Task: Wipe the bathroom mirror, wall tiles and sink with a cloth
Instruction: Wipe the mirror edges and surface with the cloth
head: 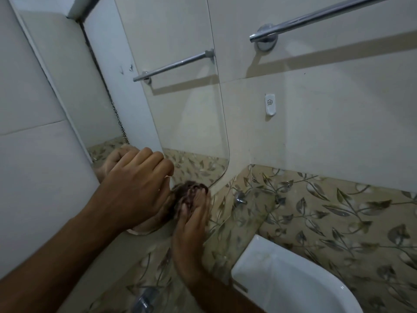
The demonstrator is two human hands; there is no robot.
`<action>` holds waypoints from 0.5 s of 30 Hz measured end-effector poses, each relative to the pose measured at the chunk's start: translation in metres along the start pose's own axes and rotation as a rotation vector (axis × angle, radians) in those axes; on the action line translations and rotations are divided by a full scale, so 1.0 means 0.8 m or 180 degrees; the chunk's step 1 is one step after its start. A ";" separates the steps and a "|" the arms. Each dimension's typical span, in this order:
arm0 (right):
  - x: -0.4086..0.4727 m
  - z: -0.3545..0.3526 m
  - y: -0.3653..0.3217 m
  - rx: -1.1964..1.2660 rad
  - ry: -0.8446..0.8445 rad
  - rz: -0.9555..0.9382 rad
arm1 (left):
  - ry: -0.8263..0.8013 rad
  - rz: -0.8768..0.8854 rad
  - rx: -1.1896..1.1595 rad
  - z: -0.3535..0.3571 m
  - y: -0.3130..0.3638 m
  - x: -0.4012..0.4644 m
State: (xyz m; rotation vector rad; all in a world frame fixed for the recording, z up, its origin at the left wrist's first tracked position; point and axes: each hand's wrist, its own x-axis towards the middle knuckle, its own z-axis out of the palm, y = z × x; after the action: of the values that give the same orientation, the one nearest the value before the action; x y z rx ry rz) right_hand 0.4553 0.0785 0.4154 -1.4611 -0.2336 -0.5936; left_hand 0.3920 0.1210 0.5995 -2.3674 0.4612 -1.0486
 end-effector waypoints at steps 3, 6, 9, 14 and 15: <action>-0.046 0.013 0.003 -0.0462 -0.0344 -0.0748 | 0.0014 -0.0030 0.0068 -0.011 -0.009 -0.001; -0.038 0.027 -0.006 -0.0621 -0.0304 -0.1260 | 0.0078 -0.0146 0.0163 -0.029 -0.023 -0.008; -0.010 0.028 -0.050 -0.0418 -0.0210 -0.1757 | 0.0279 -0.0409 0.0234 -0.054 -0.047 -0.015; 0.055 0.025 -0.158 0.0062 -0.0709 -0.2554 | 0.0613 -0.0935 0.0143 -0.088 -0.084 -0.018; 0.061 0.027 -0.167 0.0052 -0.0759 -0.2583 | 0.0643 -0.0940 0.0099 -0.090 -0.086 -0.017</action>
State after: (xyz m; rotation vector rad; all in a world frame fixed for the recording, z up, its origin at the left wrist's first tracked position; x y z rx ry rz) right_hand 0.4323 0.0883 0.5574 -1.3919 -1.0446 -1.0557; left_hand 0.3350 0.1612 0.6721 -2.3600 0.1645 -1.4252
